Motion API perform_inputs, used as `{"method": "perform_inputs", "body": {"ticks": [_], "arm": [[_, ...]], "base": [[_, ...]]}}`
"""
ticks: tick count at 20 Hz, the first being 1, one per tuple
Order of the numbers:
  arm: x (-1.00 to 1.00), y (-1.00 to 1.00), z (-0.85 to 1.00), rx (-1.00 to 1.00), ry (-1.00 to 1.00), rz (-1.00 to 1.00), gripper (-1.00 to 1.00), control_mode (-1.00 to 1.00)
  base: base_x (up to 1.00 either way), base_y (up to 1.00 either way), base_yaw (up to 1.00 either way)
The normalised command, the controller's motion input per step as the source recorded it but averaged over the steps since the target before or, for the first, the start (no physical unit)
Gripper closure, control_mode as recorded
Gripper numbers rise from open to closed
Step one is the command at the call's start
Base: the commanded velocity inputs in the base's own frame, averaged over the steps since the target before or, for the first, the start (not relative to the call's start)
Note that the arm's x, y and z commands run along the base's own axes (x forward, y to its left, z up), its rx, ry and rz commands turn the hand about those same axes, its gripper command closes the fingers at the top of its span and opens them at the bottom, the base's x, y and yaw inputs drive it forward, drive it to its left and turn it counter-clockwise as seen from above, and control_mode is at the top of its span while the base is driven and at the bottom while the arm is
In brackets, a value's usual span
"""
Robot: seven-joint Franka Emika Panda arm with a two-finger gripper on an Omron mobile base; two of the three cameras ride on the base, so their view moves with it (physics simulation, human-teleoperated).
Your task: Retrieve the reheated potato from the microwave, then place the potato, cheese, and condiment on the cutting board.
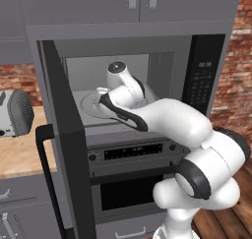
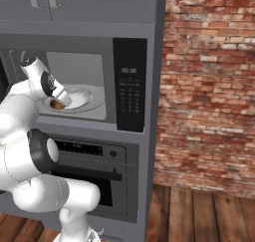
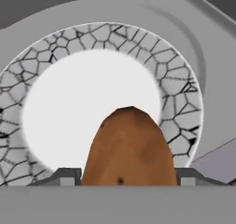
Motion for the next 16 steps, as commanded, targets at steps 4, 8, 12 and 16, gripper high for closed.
{"method": "perform_inputs", "body": {"ticks": [4,8,12,16], "arm": [[-0.41,0.00,0.21,0.00,-0.10,0.00,1.00,-1.00],[-0.35,0.00,0.30,0.00,-0.14,0.00,1.00,-1.00],[-0.46,0.00,0.29,0.00,-0.11,0.01,1.00,-1.00],[-0.56,-0.01,0.20,0.00,-0.08,0.03,1.00,-1.00]], "base": [[0.00,0.00,0.00],[0.00,0.00,0.00],[0.00,0.00,0.00],[0.00,0.00,0.00]]}}
